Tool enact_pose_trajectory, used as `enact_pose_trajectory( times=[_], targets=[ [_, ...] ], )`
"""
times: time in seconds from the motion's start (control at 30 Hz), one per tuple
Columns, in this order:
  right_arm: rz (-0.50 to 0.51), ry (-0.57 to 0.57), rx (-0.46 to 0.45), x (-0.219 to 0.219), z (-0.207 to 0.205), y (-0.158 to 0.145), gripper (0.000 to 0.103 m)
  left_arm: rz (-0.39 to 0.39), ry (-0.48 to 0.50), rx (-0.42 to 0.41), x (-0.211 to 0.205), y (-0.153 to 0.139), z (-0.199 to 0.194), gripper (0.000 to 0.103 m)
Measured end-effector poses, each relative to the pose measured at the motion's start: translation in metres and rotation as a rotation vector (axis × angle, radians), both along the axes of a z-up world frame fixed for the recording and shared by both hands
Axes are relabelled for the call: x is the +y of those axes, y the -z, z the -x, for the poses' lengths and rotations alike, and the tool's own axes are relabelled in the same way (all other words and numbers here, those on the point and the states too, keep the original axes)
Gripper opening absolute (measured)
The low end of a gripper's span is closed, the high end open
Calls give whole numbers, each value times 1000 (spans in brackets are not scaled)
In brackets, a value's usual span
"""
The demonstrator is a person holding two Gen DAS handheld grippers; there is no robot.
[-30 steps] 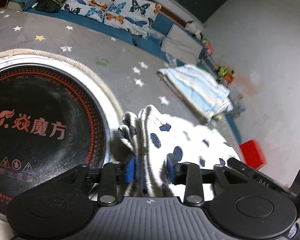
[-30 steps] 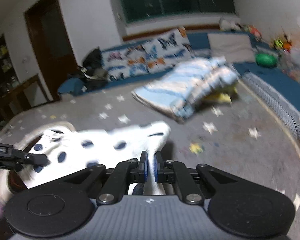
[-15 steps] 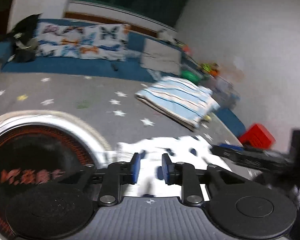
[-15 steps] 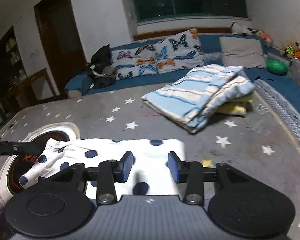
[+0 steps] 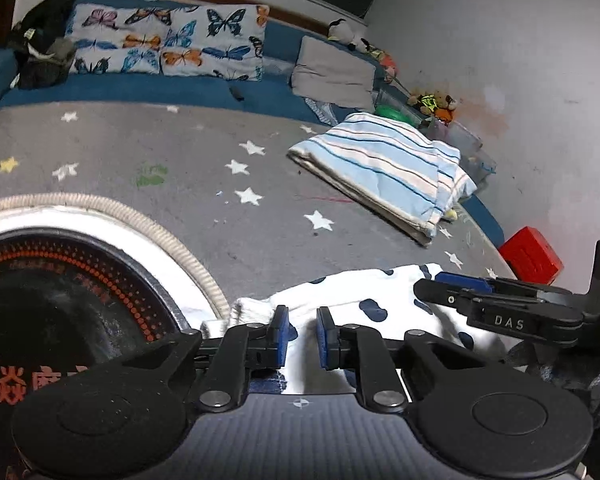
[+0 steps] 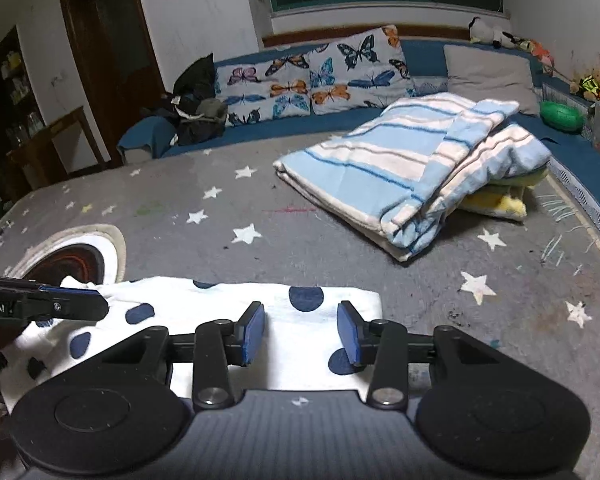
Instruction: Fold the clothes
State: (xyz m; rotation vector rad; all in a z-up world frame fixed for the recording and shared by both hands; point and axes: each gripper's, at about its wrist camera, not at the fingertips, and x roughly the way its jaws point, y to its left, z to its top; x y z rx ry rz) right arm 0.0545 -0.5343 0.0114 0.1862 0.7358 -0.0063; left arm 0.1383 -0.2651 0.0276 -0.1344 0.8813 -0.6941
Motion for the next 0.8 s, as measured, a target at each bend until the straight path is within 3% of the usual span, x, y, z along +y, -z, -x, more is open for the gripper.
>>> enact_pose_trajectory(
  times=[0.07, 0.4, 0.8],
  targets=[
    [12, -10, 1, 1, -2, -1, 43, 12, -8, 11, 1, -1, -1, 17],
    [35, -63, -46, 20, 45, -32, 71, 24, 15, -33, 8, -20, 30, 22],
    [78, -63, -32, 49, 119, -17, 72, -2, 34, -50, 19, -15, 68, 27]
  ],
)
